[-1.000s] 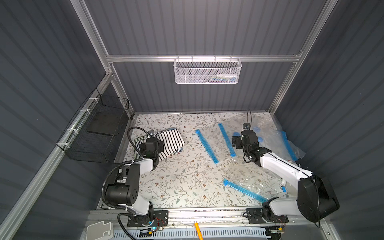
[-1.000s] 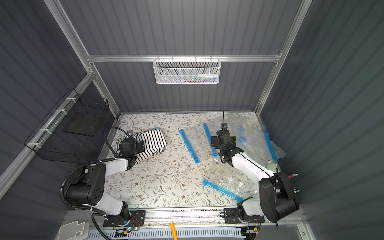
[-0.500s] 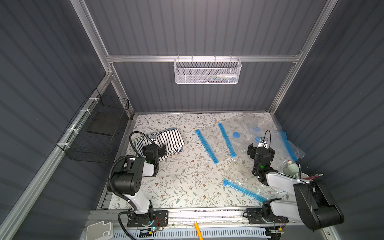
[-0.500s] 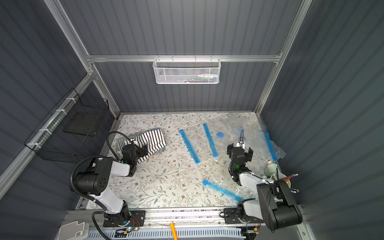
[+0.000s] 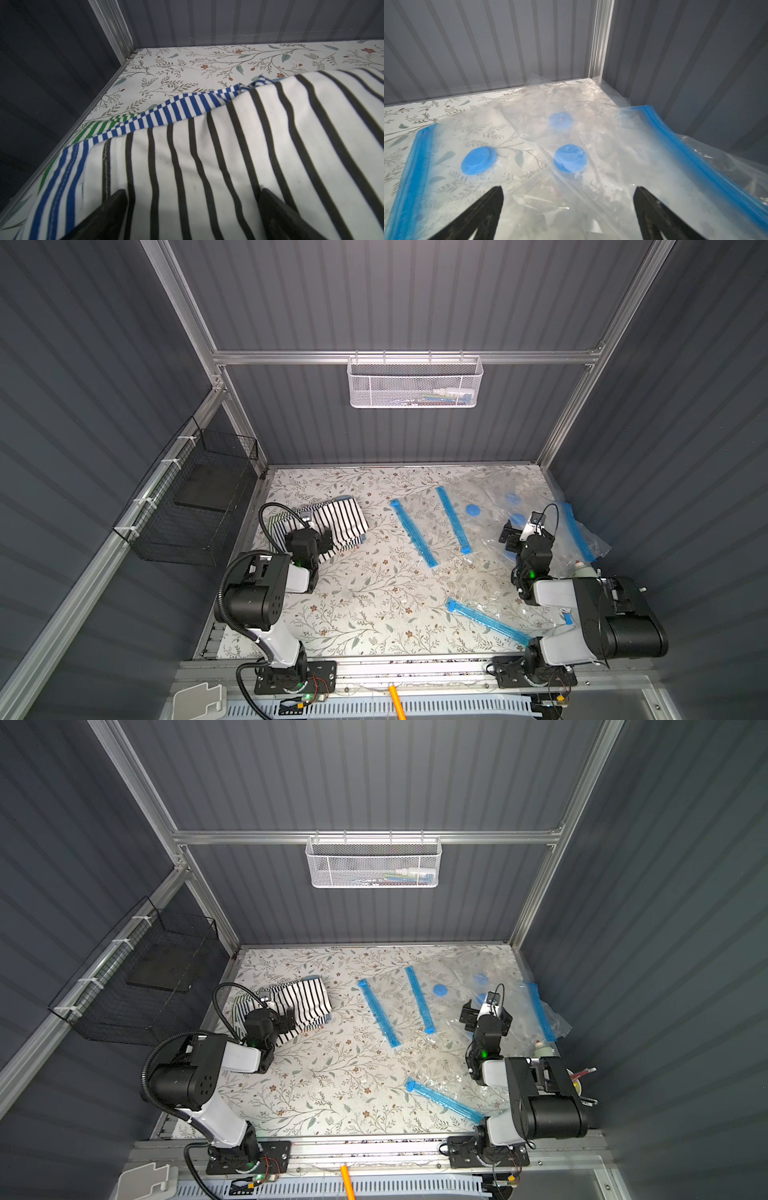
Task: Take the tank top out of the vacuum bag
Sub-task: Reset both arms
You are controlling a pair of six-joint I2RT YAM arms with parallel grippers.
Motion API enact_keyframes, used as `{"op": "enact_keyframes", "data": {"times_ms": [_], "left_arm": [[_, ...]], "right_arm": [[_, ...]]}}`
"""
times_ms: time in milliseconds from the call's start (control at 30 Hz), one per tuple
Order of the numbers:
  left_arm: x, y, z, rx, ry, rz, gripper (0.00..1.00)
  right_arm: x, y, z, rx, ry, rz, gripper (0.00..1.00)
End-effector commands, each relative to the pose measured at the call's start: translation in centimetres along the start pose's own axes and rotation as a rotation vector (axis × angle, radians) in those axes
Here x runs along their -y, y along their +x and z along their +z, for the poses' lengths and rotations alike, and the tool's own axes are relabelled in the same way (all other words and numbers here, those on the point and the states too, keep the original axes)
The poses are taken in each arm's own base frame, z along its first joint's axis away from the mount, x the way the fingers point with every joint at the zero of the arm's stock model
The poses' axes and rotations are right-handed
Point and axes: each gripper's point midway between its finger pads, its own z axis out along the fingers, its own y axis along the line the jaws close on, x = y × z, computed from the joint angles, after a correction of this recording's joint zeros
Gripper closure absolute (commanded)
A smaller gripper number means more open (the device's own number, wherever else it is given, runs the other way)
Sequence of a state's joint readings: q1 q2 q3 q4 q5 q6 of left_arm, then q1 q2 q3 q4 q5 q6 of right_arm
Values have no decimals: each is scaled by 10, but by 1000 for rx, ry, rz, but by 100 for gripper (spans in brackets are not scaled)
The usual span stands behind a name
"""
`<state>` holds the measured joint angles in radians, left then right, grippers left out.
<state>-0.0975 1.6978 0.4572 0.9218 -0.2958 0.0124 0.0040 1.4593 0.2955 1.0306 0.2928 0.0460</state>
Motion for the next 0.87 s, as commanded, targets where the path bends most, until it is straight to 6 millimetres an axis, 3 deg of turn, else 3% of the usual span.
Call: {"op": "enact_keyframes", "data": {"times_ms": [0, 833], "left_arm": [[-6, 3, 2, -5, -35, -14, 0], [-5, 3, 3, -11, -32, -15, 0]], "right_arm": [[-4, -2, 3, 9, -54, 40, 1], [-4, -1, 2, 0, -54, 40, 1]]}}
